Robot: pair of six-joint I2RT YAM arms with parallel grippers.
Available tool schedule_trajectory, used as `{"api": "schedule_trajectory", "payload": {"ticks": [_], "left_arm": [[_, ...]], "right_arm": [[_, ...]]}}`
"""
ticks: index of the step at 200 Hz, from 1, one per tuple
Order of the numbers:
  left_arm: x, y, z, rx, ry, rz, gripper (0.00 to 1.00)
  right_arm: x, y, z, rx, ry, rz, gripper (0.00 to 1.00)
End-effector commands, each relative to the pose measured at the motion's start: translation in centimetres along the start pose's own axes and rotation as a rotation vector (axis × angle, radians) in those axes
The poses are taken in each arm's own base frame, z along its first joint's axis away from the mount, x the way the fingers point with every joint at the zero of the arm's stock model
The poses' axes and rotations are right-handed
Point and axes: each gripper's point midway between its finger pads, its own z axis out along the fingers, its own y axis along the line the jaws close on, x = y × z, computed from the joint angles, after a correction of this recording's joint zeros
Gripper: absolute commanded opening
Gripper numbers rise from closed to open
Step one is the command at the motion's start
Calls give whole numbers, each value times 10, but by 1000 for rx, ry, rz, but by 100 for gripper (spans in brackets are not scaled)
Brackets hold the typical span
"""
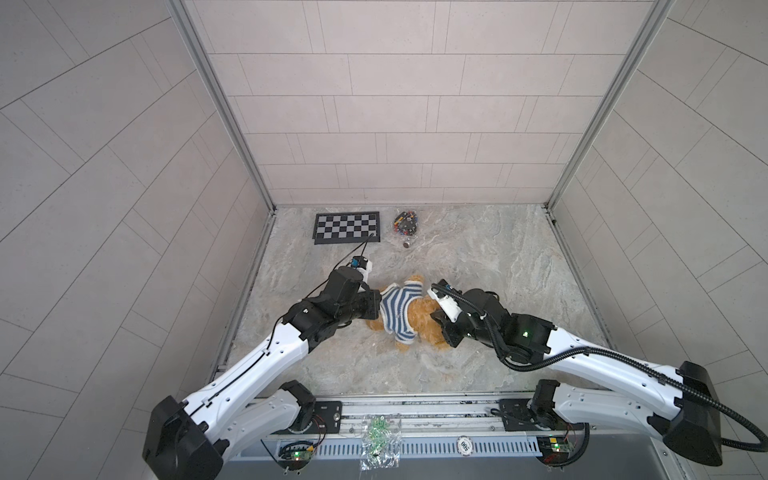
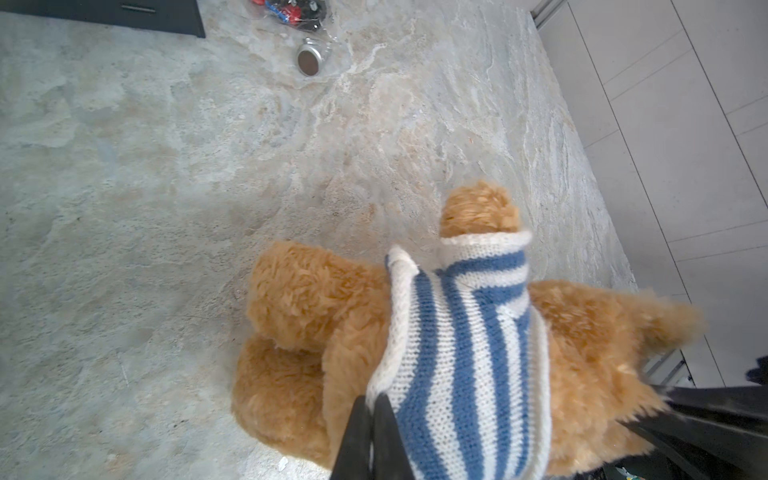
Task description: Dress the teddy bear
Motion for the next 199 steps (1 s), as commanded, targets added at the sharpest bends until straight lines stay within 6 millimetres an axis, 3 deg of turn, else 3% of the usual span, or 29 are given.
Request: {"api": "schedule_trajectory", "payload": {"ticks": [1, 32, 67, 91, 114, 146, 199], "left_arm": [[2, 7, 2, -8, 2, 2, 0], [-2, 2, 4, 17, -5, 24, 1], [-2, -1, -17, 5, -74, 121, 33], [14, -8, -34, 34, -131, 204, 56], [35, -12, -38, 112, -161, 181, 71], [56, -18, -26, 205, -173, 114, 77], [75, -28, 3, 254, -127, 116, 72]], "right_arm": [[-13, 0, -7, 7, -63, -17, 0], [-14, 1, -3, 7, -51, -12, 0], [-19, -3, -3, 12, -49, 29, 0], [-27, -6, -4, -12, -60, 97, 0], [-34, -11, -3, -37, -67, 182, 0], [-44, -10, 2, -84, -92, 268, 0], [-43, -10, 6, -96, -89, 347, 0]]}}
